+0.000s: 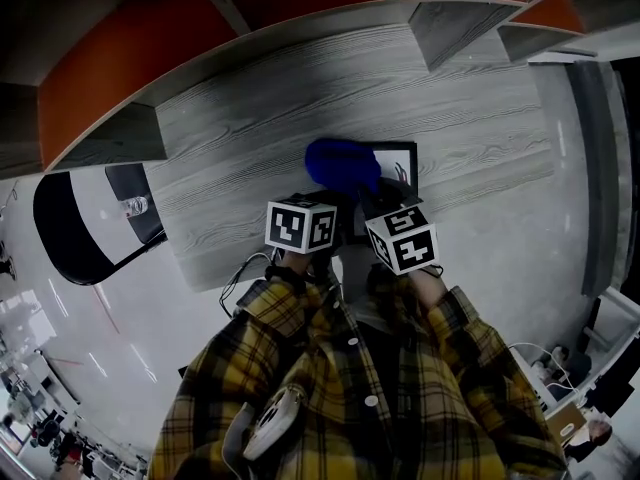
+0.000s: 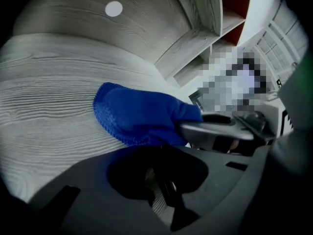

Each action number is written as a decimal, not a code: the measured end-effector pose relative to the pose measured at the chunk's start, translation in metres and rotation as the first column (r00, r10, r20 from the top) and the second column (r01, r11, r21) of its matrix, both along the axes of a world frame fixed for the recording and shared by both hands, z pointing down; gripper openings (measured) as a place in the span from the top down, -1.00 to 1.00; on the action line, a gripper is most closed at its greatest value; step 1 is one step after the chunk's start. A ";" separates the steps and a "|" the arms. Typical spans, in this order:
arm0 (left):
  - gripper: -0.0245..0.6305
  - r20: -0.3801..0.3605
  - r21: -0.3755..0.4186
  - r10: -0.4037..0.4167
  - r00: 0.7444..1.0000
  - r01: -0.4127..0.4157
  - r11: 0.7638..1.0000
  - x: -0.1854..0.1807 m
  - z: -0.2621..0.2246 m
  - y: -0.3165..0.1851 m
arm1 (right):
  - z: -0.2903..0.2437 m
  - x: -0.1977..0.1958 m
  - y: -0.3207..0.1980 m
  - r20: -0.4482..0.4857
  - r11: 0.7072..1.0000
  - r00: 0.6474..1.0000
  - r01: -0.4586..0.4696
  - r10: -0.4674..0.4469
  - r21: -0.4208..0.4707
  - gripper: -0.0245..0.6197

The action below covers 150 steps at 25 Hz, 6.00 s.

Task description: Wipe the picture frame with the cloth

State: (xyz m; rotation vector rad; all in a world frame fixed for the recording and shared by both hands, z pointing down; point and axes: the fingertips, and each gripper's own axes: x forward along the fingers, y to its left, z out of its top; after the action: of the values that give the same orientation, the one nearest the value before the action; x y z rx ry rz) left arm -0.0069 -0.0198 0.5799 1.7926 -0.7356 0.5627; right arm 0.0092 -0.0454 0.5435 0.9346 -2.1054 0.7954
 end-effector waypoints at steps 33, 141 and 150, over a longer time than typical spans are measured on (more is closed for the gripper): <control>0.68 -0.022 -0.007 -0.017 1.000 0.016 1.000 -0.002 0.001 -0.001 | 0.032 0.149 0.045 -0.352 0.987 0.929 -0.146 0.113 -0.068 0.80; 0.91 -0.184 0.744 -0.047 0.982 0.170 0.646 -0.020 -0.343 -0.070 | -0.323 0.035 -0.035 0.378 0.835 0.921 -0.137 -0.090 0.533 0.80; 0.91 -0.203 0.738 -0.045 0.978 0.183 0.650 -0.021 -0.344 -0.074 | -0.312 0.029 -0.036 0.349 0.859 0.932 -0.099 -0.097 0.502 0.80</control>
State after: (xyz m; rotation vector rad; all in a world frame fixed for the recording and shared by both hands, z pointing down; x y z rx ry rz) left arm -0.0283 -0.0936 0.2362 2.5020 -1.0546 -0.0283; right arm 0.0382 -0.0816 0.2320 1.1245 -2.7260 0.4222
